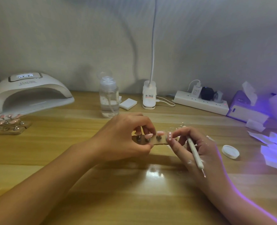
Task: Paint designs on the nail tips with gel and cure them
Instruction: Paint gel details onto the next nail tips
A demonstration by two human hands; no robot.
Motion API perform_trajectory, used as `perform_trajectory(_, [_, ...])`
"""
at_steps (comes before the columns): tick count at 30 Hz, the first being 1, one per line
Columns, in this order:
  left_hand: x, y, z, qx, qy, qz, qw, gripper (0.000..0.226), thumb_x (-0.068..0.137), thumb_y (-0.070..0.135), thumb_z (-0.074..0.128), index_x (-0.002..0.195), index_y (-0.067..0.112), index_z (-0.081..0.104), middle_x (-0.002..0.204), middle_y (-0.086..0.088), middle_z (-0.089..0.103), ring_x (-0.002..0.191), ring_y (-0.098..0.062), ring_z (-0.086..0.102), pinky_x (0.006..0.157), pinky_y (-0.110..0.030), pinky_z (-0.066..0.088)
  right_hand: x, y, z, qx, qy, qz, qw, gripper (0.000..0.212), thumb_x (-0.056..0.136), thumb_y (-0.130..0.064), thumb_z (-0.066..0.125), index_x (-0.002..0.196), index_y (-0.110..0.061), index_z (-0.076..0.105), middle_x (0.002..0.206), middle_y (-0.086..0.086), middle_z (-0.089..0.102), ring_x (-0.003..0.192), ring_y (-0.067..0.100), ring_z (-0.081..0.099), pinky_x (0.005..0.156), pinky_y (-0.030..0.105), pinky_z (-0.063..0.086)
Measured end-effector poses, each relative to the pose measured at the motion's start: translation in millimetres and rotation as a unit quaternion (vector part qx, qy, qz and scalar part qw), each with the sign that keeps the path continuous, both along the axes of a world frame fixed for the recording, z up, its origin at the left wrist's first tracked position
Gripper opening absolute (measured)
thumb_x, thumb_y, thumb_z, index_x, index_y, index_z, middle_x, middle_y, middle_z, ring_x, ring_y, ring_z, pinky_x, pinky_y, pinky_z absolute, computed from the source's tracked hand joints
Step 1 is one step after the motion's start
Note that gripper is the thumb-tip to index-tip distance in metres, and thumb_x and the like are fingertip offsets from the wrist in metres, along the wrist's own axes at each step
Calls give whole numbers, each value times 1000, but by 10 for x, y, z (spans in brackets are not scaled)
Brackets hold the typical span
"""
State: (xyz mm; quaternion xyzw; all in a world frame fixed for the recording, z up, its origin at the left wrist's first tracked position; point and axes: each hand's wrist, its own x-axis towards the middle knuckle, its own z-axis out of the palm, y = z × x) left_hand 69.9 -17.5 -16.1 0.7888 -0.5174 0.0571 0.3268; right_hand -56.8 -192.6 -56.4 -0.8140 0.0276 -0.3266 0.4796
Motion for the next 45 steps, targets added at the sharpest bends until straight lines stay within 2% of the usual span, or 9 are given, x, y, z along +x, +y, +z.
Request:
perform_trajectory(5, [1,15,-39,18,8,4,1000,21,74,34,75,94,34,69,88,18,63,83,-7,60,69,-24,52,-21,11,11,-28,-9,-33,999,18,85,-32,74,97,-32,61,81,-11,57,69,7,53,63,14,39])
perform_trajectory(10, [-109,-23,1,51,-105,25,993,18,75,43,67,92,37,64,86,19,57,75,-2,54,62,-23,49,-65,146,19,-187,-92,-59,976,38,80,-25,71,109,-30,47,106,-18,53,102,19,55,88,28,42])
perform_trajectory(15, [-201,-66,46,60,-173,16,983,20,75,43,66,92,33,64,87,19,57,73,-2,49,61,-14,36,-72,134,-33,-222,-92,-69,968,32,81,-15,71,101,-31,53,104,-22,52,109,3,46,86,43,44])
perform_trajectory(21, [-137,-28,45,66,-170,43,982,16,76,46,62,89,38,63,82,21,55,69,-1,48,57,-17,40,-99,158,-45,-241,-110,-50,963,30,82,-17,70,102,-34,55,105,-25,52,112,14,48,90,40,43])
perform_trajectory(24, [34,40,9,88,-122,64,987,18,75,44,66,92,39,64,82,22,56,73,1,53,64,-23,47,-97,172,-24,-250,-136,-46,958,27,82,-22,66,102,-32,52,98,-17,60,109,13,50,92,40,41])
perform_trajectory(31, [403,209,-220,31,62,136,988,41,71,38,85,104,43,62,89,21,68,90,9,62,79,-14,49,-55,144,-20,-238,-118,-56,962,40,79,-18,72,106,-30,44,91,-16,59,94,16,58,85,47,43])
perform_trajectory(36, [406,231,-260,47,-26,178,983,57,75,47,77,125,36,53,112,19,62,107,-2,57,92,-32,49,-37,121,-20,-241,-101,-57,963,44,82,-22,72,108,-35,39,92,-21,59,89,16,62,80,51,45])
perform_trajectory(40, [106,92,-130,-56,-144,163,974,40,74,43,70,108,25,57,102,11,58,88,-8,54,74,-26,47,-31,119,-13,-217,-84,-56,971,39,82,-26,72,106,-34,42,89,-22,59,86,15,63,78,53,47])
perform_trajectory(45, [-453,-269,-192,3,34,16,999,25,74,43,58,97,40,49,94,20,62,80,-2,60,59,-19,47,-61,78,-16,-147,-43,-68,986,44,84,-26,75,100,-39,37,92,-23,63,87,11,62,78,54,49])
